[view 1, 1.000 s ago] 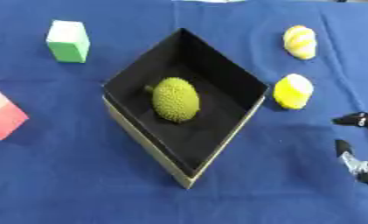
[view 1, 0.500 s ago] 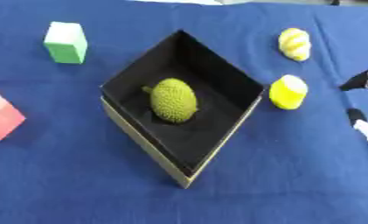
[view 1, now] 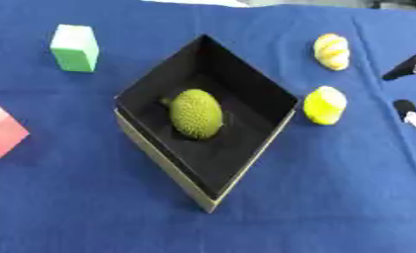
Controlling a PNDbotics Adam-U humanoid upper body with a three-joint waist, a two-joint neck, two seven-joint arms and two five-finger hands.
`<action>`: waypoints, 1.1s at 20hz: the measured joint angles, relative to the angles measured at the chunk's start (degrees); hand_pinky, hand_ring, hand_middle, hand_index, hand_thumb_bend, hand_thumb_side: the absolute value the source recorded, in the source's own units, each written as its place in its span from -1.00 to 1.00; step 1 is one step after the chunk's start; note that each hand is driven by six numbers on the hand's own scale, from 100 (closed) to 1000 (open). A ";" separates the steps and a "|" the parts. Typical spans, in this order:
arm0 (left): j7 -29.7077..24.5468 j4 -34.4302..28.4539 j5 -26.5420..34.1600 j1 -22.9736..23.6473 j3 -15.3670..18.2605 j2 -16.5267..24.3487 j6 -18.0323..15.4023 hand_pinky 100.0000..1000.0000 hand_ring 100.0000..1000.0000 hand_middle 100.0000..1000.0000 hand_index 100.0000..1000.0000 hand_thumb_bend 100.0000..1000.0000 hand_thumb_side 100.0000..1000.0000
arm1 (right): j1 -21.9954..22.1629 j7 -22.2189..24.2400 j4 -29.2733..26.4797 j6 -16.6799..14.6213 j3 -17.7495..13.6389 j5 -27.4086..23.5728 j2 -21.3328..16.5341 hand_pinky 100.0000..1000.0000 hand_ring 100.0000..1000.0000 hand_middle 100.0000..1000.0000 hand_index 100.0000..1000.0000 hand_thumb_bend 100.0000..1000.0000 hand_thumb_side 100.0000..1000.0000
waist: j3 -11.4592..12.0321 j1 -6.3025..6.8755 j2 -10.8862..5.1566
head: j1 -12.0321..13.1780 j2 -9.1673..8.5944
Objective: Pick up objects on the table and place them in the box.
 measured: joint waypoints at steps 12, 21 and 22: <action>-0.75 0.00 0.27 -0.56 -0.66 0.21 0.00 0.61 0.49 0.31 0.67 -0.89 0.13 | -6.27 5.02 -0.11 3.09 4.38 -2.39 -0.53 0.71 0.68 0.52 0.73 -0.94 -0.74 | 1.61 -0.10 0.45 | -1.76 -0.05; -0.96 0.00 0.76 -1.07 -0.71 0.15 -0.06 0.61 0.49 0.31 0.67 -0.89 0.13 | -8.23 8.89 -0.13 5.99 7.41 -2.17 1.03 0.72 0.70 0.53 0.72 -0.54 -1.00 | 2.70 -0.02 1.11 | -3.12 -0.16; -1.02 0.00 0.77 -1.08 -0.71 0.14 -0.05 0.61 0.49 0.31 0.67 -0.89 0.13 | -8.48 8.84 -0.14 6.42 7.65 -2.13 1.19 0.72 0.70 0.53 0.72 -0.54 -1.00 | 2.76 0.02 1.13 | -3.18 -0.20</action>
